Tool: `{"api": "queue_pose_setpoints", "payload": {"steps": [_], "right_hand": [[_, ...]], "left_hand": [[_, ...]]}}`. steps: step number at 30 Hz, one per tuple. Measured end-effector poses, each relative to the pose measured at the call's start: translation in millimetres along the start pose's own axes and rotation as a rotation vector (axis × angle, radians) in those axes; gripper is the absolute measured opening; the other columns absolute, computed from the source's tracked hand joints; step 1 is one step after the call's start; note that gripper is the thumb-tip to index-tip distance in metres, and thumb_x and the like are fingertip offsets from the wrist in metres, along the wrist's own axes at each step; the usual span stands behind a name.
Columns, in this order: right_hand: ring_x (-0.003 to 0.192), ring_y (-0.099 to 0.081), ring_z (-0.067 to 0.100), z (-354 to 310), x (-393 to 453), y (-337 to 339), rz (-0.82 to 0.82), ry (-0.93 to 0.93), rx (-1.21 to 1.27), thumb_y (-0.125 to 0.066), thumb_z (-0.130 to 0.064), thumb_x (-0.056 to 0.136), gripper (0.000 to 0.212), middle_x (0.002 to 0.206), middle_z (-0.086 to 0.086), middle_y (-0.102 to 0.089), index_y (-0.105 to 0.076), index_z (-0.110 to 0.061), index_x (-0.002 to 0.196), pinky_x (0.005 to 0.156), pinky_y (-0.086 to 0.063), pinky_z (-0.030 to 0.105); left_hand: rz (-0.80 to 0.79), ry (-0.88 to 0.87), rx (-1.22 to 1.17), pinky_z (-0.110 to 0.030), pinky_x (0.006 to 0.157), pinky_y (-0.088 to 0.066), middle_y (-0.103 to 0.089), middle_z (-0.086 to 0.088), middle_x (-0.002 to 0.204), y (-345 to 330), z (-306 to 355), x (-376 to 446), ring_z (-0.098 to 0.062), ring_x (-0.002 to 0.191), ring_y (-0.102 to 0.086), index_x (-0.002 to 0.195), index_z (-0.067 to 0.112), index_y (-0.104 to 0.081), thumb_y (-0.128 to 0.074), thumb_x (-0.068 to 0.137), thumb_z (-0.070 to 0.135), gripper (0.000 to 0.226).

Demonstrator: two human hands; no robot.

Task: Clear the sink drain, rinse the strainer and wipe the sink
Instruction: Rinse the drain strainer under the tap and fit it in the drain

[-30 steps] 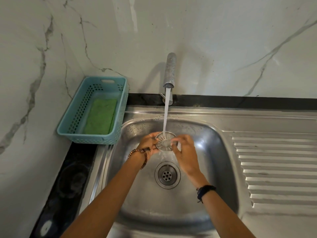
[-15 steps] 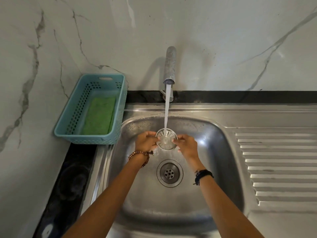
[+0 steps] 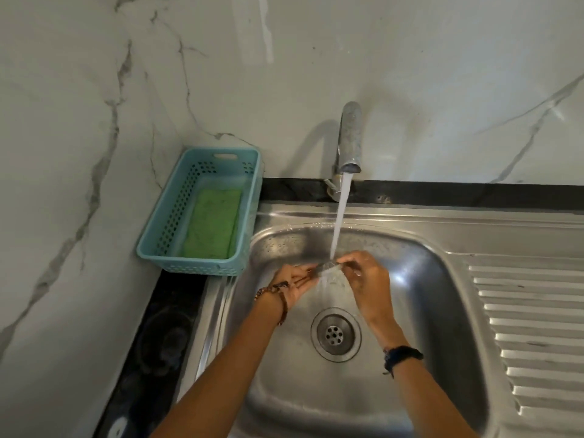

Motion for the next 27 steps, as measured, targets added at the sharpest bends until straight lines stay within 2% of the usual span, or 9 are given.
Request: {"api": "queue_pose_setpoints", "payload": {"steps": [3,5,7,9,14,18,21,24,27], "right_hand": [[0.091,-0.062,-0.002,11.6,-0.1,2.7,0.022,-0.093,0.180,-0.056,0.008,0.085,0.027,0.098,-0.002,-0.067,-0.067,-0.017,0.087,0.077,-0.048,0.009],[0.092,-0.064,0.004,21.2,-0.7,-0.4,0.024,-0.222,0.412,-0.054,0.005,0.087,0.026,0.098,0.000,-0.068,-0.066,-0.018,0.087,0.078,-0.049,0.017],[0.093,-0.064,0.011,34.5,-3.3,-6.4,0.043,-0.409,0.701,-0.057,-0.004,0.088,0.013,0.101,0.003,-0.067,-0.062,-0.011,0.098,0.078,-0.050,0.021],[0.098,-0.063,0.014,45.5,-5.0,-13.3,0.001,-0.574,0.850,-0.059,-0.006,0.088,0.025,0.106,0.004,-0.065,-0.057,-0.009,0.113,0.084,-0.050,0.022],[0.083,-0.067,0.006,37.1,8.6,-10.2,-0.194,-0.569,0.654,-0.059,-0.003,0.088,0.021,0.084,-0.008,-0.073,-0.066,-0.007,0.107,0.070,-0.053,0.011],[0.071,-0.058,-0.002,28.3,15.4,-4.7,-0.281,-0.491,0.453,-0.063,-0.007,0.085,0.020,0.085,-0.009,-0.068,-0.068,-0.012,0.104,0.062,-0.043,0.013],[0.056,-0.056,-0.010,30.9,11.2,-8.8,-0.399,-0.412,0.280,-0.063,-0.003,0.084,0.020,0.080,-0.008,-0.067,-0.069,-0.006,0.103,0.054,-0.040,0.008],[0.065,-0.059,-0.011,30.4,6.2,-6.7,-0.469,-0.312,0.174,-0.065,0.001,0.082,0.018,0.083,-0.005,-0.066,-0.071,-0.003,0.098,0.061,-0.042,0.003],[0.086,-0.062,0.005,32.5,3.2,-2.5,-0.525,-0.245,0.116,-0.068,0.002,0.079,0.019,0.090,0.001,-0.066,-0.073,-0.010,0.092,0.075,-0.046,0.007]], "left_hand": [[0.012,-0.014,-0.015,-0.035,0.094,-0.044,-0.059,-0.024,0.118,1.3,5.4,-0.2,-0.029,0.110,-0.057,0.111,-0.011,-0.055,-0.046,0.089,-0.007,0.024],[-0.004,-0.038,0.068,-0.033,0.092,-0.043,-0.056,-0.019,0.127,1.0,9.7,0.1,-0.027,0.114,-0.055,0.119,-0.004,-0.054,-0.048,0.088,-0.007,0.032],[-0.043,-0.058,0.193,-0.032,0.093,-0.044,-0.060,-0.012,0.119,-2.0,14.9,-1.4,-0.025,0.114,-0.054,0.128,0.003,-0.050,-0.049,0.087,-0.009,0.043],[-0.048,-0.096,0.326,-0.033,0.097,-0.045,-0.063,-0.008,0.114,-0.7,20.7,0.9,-0.020,0.107,-0.057,0.125,0.008,-0.053,-0.055,0.083,-0.010,0.046],[-0.002,-0.102,0.397,-0.027,0.082,-0.054,-0.067,-0.004,0.095,10.0,22.3,4.9,-0.017,0.090,-0.063,0.122,0.001,-0.054,-0.058,0.083,-0.006,0.039],[0.033,0.075,0.217,-0.042,0.095,-0.044,-0.060,-0.021,0.116,14.7,0.9,11.4,-0.034,0.112,-0.056,0.126,-0.008,-0.047,-0.052,0.090,0.004,0.038],[0.064,0.161,0.214,-0.039,0.092,-0.043,-0.055,-0.021,0.112,13.6,-10.1,14.3,-0.034,0.120,-0.051,0.120,-0.009,-0.049,-0.054,0.092,0.019,0.040],[0.129,0.109,0.304,-0.034,0.093,-0.047,-0.061,-0.017,0.091,16.2,-9.7,21.6,-0.028,0.093,-0.060,0.096,-0.007,-0.060,-0.057,0.087,0.003,0.013],[0.114,0.077,0.408,-0.019,0.078,-0.054,-0.059,-0.013,0.100,20.7,-7.7,26.7,-0.014,0.069,-0.065,0.115,-0.011,-0.055,-0.051,0.085,-0.011,0.030]]}}
Point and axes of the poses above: each hand's wrist, its own x-axis towards the middle knuckle, its own y-axis out of the back of the hand, z = x × y, the point moved 4 cm from there along x, towards the middle knuckle
